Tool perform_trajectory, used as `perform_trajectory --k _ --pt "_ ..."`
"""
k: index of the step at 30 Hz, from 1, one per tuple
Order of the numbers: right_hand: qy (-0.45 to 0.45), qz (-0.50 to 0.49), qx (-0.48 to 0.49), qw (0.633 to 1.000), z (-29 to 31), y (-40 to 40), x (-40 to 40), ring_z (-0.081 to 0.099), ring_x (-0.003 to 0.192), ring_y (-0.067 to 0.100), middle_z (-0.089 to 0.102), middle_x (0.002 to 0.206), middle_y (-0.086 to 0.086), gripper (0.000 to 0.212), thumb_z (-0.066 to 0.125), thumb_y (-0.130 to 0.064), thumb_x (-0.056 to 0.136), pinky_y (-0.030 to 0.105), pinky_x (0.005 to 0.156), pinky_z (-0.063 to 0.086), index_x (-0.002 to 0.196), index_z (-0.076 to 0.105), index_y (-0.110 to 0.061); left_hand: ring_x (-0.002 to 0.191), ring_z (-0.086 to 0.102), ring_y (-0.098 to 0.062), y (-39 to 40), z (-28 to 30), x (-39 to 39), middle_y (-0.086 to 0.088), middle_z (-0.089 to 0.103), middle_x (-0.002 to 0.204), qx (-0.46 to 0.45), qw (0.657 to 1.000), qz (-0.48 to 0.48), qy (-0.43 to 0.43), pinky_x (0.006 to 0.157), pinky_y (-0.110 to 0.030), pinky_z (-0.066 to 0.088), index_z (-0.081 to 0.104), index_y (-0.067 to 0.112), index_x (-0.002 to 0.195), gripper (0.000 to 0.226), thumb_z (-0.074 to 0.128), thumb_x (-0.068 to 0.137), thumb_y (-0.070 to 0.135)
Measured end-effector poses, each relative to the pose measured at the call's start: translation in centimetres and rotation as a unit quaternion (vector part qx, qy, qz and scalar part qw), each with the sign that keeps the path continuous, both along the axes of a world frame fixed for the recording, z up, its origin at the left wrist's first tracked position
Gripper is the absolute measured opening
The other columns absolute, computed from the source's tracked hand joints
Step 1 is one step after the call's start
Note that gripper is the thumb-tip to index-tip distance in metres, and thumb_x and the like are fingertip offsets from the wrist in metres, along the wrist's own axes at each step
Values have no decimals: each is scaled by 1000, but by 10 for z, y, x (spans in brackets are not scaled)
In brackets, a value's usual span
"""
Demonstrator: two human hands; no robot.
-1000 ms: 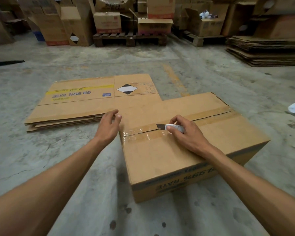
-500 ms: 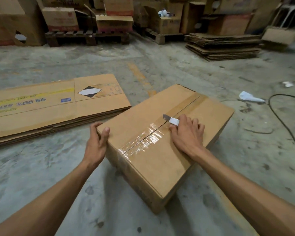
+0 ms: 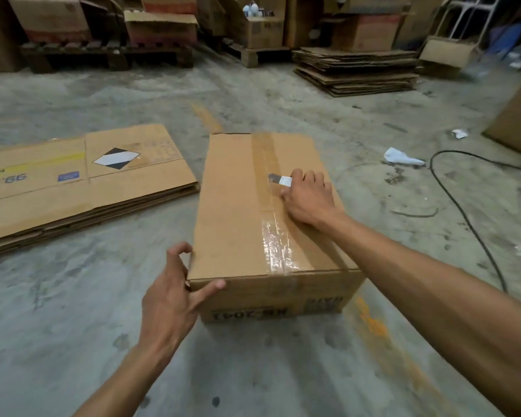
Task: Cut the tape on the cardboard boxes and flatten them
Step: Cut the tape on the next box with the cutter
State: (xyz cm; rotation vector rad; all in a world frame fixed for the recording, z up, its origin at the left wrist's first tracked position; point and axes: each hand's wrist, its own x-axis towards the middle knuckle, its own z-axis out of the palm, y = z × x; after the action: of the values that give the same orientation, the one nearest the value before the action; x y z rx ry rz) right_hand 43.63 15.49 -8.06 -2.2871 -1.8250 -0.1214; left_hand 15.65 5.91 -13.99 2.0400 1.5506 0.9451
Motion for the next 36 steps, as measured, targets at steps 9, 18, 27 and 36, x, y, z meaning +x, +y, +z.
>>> perform_trajectory --k 9,18,27,36 --pt "62 41 42 996 -18 -41 -5 44 109 30 52 119 8 31 36 -40 101 40 83 27 119 45 -17 130 40 -33 8 0 38 -4 28 148 60 994 -68 58 91 -54 44 48 24 126 87 22 76 90" --pt "290 33 172 941 0 -34 27 52 90 18 56 101 1 24 51 -34 100 35 75 41 110 55 -13 91 42 -17 45 30 87 1 42 97 86 990 -94 55 81 -44 44 60 21 102 50 23 101 55" --pt "243 49 104 963 -20 -152 -5 57 69 24 56 76 -8 22 50 -43 97 42 60 48 101 39 -25 112 41 -30 64 32 105 -9 42 113 34 995 -4 89 89 -48 38 60 16 109 39 31 103 42" --pt "211 5 76 974 -34 -177 -25 60 82 22 65 94 -6 24 47 -48 97 39 68 49 104 50 -25 115 42 -29 60 31 107 -8 44 117 47 992 9 115 88 -47 41 55 20 113 29 40 101 42"
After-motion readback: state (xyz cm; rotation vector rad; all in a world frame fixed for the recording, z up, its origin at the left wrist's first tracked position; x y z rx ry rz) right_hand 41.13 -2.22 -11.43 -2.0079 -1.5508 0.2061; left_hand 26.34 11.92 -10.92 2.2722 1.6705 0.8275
